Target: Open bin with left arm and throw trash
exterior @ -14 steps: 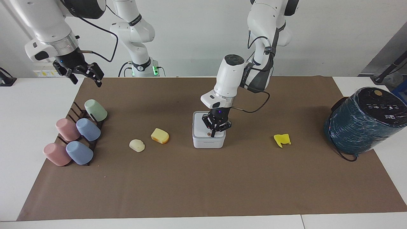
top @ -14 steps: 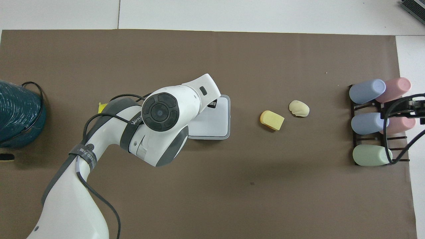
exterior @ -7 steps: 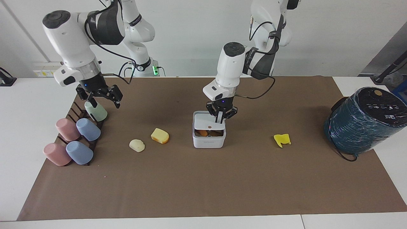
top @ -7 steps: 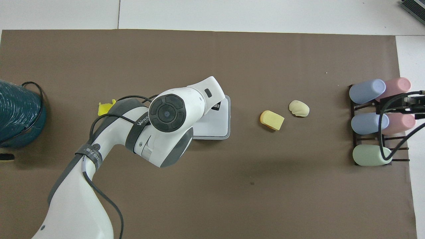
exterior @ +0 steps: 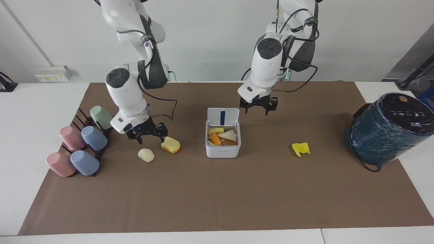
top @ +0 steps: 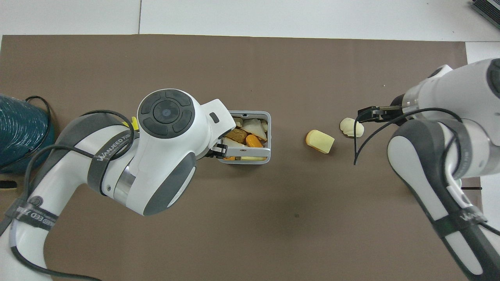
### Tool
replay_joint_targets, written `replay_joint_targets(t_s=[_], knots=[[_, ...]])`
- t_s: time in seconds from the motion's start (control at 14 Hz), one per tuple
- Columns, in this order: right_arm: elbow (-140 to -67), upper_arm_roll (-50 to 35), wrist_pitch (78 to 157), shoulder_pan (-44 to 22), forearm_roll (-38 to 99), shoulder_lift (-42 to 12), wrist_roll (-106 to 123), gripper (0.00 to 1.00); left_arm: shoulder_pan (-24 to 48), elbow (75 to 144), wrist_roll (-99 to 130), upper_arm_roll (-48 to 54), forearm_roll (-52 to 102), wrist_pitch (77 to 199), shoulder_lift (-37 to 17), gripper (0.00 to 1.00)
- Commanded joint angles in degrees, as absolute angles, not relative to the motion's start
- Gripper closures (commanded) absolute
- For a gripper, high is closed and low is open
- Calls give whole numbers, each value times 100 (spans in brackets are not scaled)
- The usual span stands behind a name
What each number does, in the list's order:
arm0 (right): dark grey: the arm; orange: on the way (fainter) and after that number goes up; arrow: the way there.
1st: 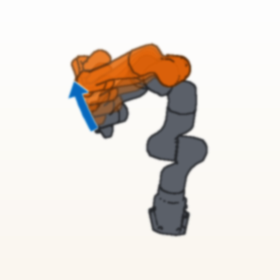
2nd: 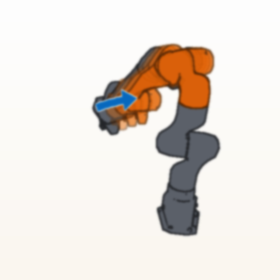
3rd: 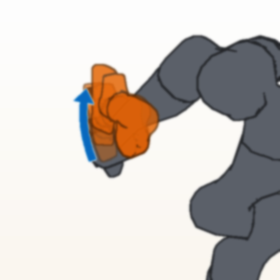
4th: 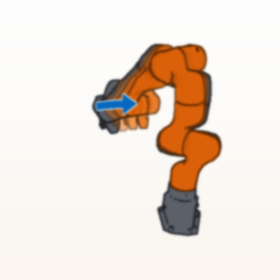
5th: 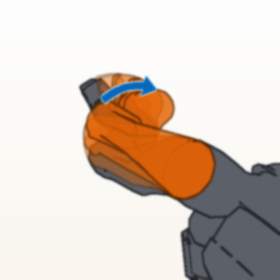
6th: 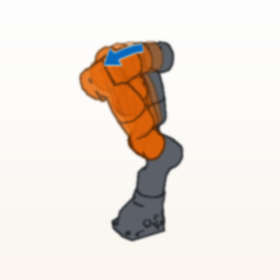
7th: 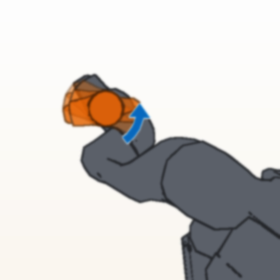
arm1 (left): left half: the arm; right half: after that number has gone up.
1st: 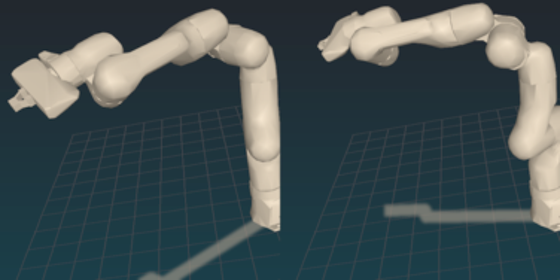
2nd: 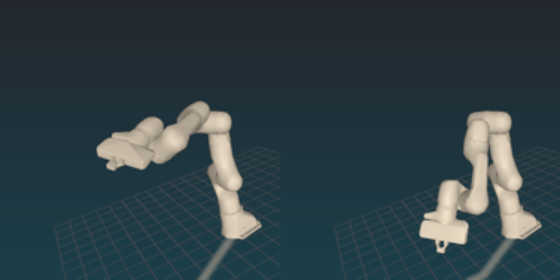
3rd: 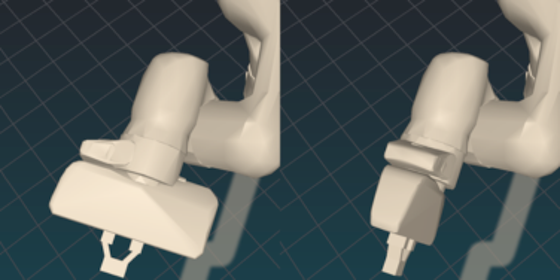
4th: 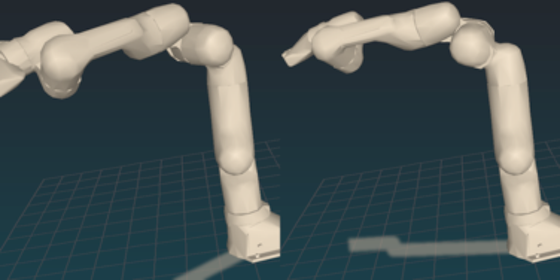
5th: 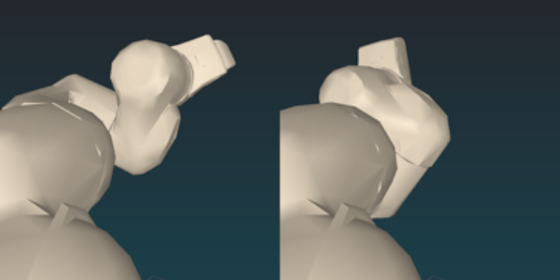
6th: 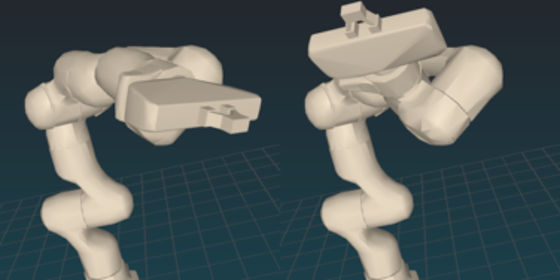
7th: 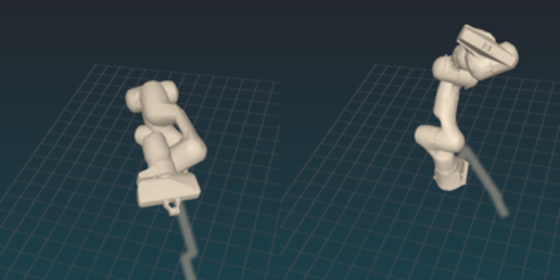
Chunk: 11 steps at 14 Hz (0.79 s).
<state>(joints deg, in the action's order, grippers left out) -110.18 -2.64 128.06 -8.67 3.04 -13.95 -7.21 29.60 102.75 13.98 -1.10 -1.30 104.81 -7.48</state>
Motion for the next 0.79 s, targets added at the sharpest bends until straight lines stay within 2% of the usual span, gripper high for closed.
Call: replay_joint_targets(t_s=[0.0, 0.07, 0.21, 0.43, 0.5, 0.57, 0.64, 0.71], knots=[[-11415, -264, 13173, -923, 369, -1406, -712, 0, 2524, 10739, 994, -79, -220, 11210, -580, 6], [-11652, -264, 13436, -1027, 369, -1406, -721, 0, 2305, 11036, 958, -70, -220, 11911, -545, 0], [-11969, -264, 13543, -1116, 369, -1389, -694, 0, 1909, 11678, 565, -79, -220, 13021, -413, 0], [-12093, -264, 13553, -1125, 360, -1424, -694, 0, 1434, 11935, 352, -79, -220, 13647, -492, 0], [-12155, -264, 13561, -1195, 360, -1433, -677, 28, 1285, 11988, 317, -79, -220, 13832, -570, 0], [-12164, -264, 13562, -1256, 352, -1459, -651, 82, 1222, 12032, 273, -79, -220, 14017, -745, 0], [-12129, -264, 13544, -1266, 352, -1459, -746, 100, 1152, 12032, 272, -79, -220, 14245, -930, 0], [-12103, -264, 13535, -1205, 352, -1485, -791, 100, 1038, 12032, 272, -79, -220, 14517, -1114, 0]])
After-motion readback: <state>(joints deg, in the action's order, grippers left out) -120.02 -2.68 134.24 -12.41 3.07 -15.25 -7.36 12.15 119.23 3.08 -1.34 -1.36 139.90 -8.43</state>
